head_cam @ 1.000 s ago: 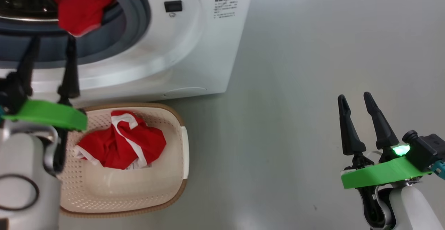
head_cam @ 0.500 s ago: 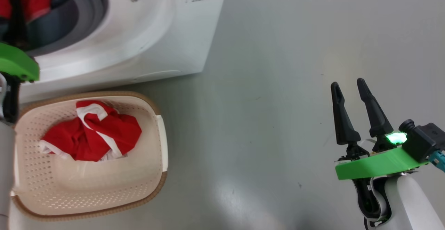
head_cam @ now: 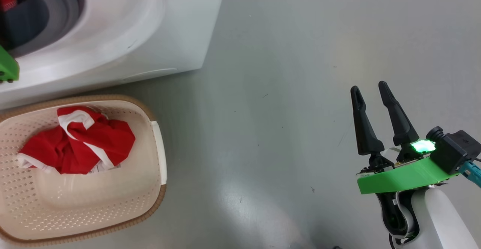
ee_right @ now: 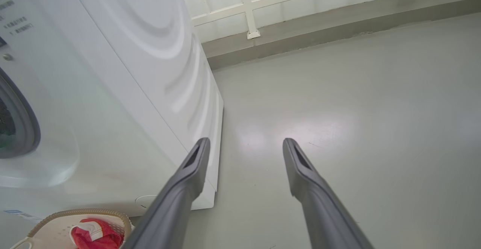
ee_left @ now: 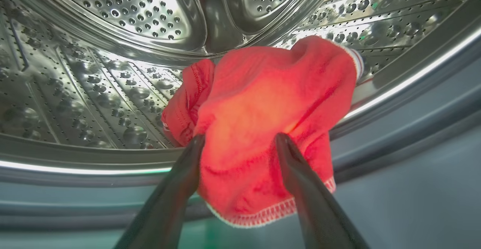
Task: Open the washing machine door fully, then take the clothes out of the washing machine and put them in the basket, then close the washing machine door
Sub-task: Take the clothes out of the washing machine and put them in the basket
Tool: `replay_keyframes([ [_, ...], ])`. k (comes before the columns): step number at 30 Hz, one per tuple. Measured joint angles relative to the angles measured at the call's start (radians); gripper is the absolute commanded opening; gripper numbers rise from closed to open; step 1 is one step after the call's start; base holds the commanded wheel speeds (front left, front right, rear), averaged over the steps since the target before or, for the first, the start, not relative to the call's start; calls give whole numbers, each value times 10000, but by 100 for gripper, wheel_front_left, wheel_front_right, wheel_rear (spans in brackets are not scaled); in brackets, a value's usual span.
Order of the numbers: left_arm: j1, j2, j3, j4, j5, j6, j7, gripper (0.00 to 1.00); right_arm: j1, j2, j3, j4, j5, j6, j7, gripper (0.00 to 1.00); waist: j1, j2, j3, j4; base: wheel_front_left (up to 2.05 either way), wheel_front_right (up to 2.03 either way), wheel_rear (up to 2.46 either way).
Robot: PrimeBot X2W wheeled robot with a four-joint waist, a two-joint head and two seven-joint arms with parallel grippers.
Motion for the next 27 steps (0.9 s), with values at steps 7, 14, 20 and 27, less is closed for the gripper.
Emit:
replay_keyframes([
  [7,-35,63,-660,234,-675,0,-2,0,-5,2,-6,-23,0,0,0,100,0,0,-17,-16,0,0,0],
  [14,58,192,-290,-604,-997,0,0,0,-145,0,-50,-17,0,0,0,100,0,0,-266,135,0,0,0],
  [20,1035,92,1022,-2027,-418,138,0,0,-129,-2,-98,44,-15,0,0,100,0,0,-608,336,0,0,0],
  [27,2648,-738,2527,-3827,675,219,0,0,-95,-2,-151,171,-63,0,-2,100,0,0,-1131,616,0,0,0],
])
